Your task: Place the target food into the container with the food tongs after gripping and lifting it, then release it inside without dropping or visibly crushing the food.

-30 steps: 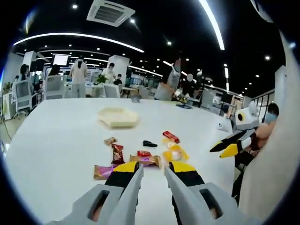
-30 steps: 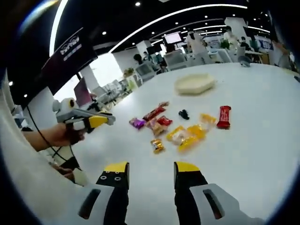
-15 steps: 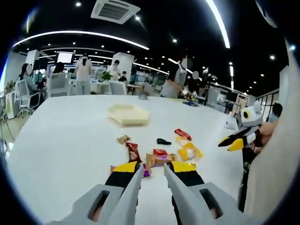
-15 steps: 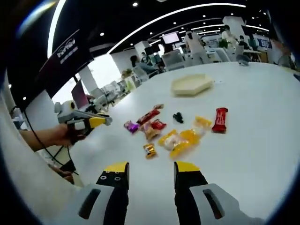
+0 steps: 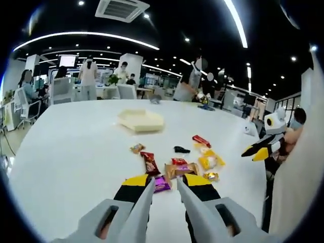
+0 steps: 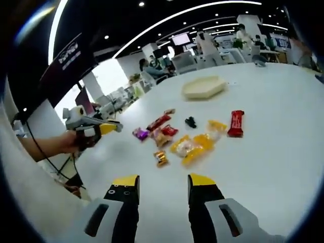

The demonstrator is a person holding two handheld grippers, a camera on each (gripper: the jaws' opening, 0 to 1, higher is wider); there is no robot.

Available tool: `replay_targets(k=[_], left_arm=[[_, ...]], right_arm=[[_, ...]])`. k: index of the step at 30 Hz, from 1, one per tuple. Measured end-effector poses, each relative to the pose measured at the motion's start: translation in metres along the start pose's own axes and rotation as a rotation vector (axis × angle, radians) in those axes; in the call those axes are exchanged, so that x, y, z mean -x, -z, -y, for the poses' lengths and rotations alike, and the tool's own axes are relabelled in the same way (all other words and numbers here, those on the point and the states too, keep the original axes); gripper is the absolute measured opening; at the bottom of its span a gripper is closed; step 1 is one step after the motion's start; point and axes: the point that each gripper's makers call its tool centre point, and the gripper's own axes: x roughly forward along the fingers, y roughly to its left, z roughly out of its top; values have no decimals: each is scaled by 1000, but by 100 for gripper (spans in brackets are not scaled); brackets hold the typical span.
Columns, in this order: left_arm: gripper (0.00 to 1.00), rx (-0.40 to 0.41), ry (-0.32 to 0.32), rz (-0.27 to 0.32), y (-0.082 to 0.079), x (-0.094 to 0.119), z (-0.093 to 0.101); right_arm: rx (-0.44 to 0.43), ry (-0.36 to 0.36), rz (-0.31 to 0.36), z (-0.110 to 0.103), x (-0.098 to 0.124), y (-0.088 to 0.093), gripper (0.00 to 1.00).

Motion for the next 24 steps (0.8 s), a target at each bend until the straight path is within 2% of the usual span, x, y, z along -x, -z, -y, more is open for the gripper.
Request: replay_targets(k=[8, 11, 14, 19, 23, 24], left_arm=[[24, -20, -20, -7, -3, -2, -15], [24, -26, -34, -13, -3, -2, -18], [24, -26, -48, -6, -6, 1, -14], [24, -44, -103, 14, -8, 19, -6], [24, -31, -159, 33, -6, 44, -4], [24, -9, -195, 48, -3, 59, -5]], right_arm=[[21, -27, -44, -5, 7, 18, 38], [-23, -12, -20, 1, 13, 15, 38], [-26, -13, -15, 1, 15, 17, 38], [-30, -24, -2, 0, 18, 17, 38], [-28, -50, -13, -5, 14, 21, 38], [-23, -61, -20, -8, 12, 22, 38]])
